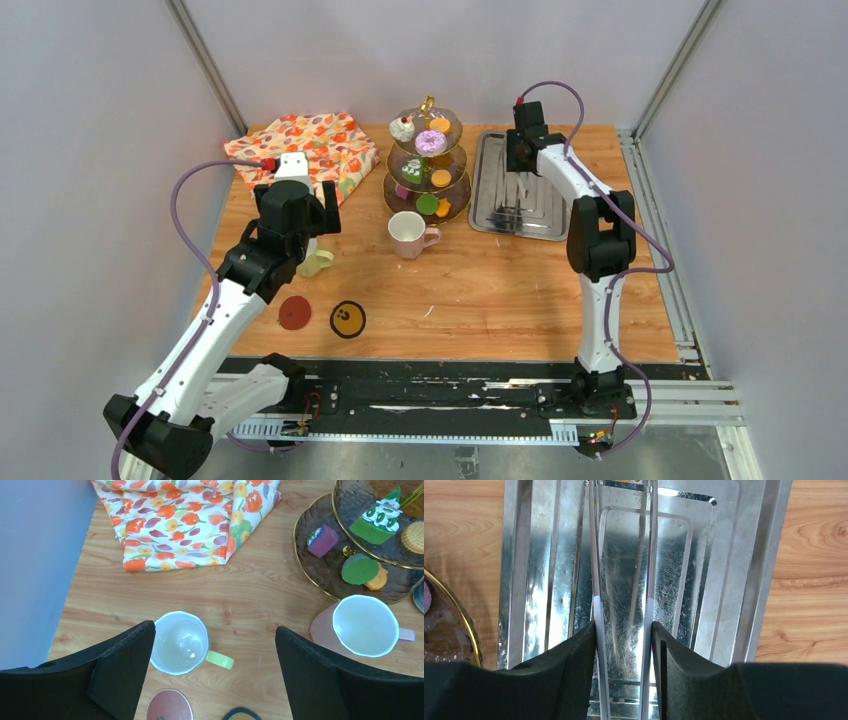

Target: Serve the afternoon tea

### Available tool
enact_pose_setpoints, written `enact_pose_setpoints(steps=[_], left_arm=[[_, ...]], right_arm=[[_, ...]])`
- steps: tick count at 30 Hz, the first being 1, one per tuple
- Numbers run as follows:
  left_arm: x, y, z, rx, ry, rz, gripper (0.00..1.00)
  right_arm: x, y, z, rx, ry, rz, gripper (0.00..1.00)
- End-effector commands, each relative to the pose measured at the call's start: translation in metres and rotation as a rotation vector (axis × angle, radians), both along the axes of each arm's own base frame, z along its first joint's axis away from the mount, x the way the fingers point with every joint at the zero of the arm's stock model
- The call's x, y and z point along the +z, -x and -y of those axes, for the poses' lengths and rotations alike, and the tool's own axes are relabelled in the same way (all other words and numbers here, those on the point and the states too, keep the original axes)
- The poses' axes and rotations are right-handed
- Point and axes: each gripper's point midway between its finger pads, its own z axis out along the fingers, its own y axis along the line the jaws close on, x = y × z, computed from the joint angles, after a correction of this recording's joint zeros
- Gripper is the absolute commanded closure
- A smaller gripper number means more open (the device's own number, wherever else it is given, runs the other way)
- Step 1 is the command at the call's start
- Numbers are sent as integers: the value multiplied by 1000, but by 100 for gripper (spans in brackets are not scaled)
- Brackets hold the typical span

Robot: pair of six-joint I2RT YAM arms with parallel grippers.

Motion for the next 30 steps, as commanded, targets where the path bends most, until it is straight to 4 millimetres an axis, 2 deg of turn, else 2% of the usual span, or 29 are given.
enact_pose_setpoints(steps=[1, 4, 8, 13, 22, 26, 30], left_arm=[[8, -3, -3, 18, -8, 34, 6], [6, -3, -3, 16, -7, 31, 5], [7, -3, -2, 15, -3, 32, 5], [9, -1, -3, 16, -2, 37, 5], [11, 3, -4, 13, 6, 46, 5], [11, 6, -6, 14, 8, 48, 5], [13, 9, -6, 11, 18, 54, 5]], right_arm=[[4, -13, 11, -52, -3, 37, 58], [6, -12, 10, -43, -5, 37, 65], [20, -11, 8, -29, -18, 59, 76], [44, -2, 8, -14, -26, 92, 80], [73, 44, 1, 24, -122, 122, 87], [70, 69, -5, 57, -150, 93, 87], [75, 80, -6, 61, -160, 98, 87]])
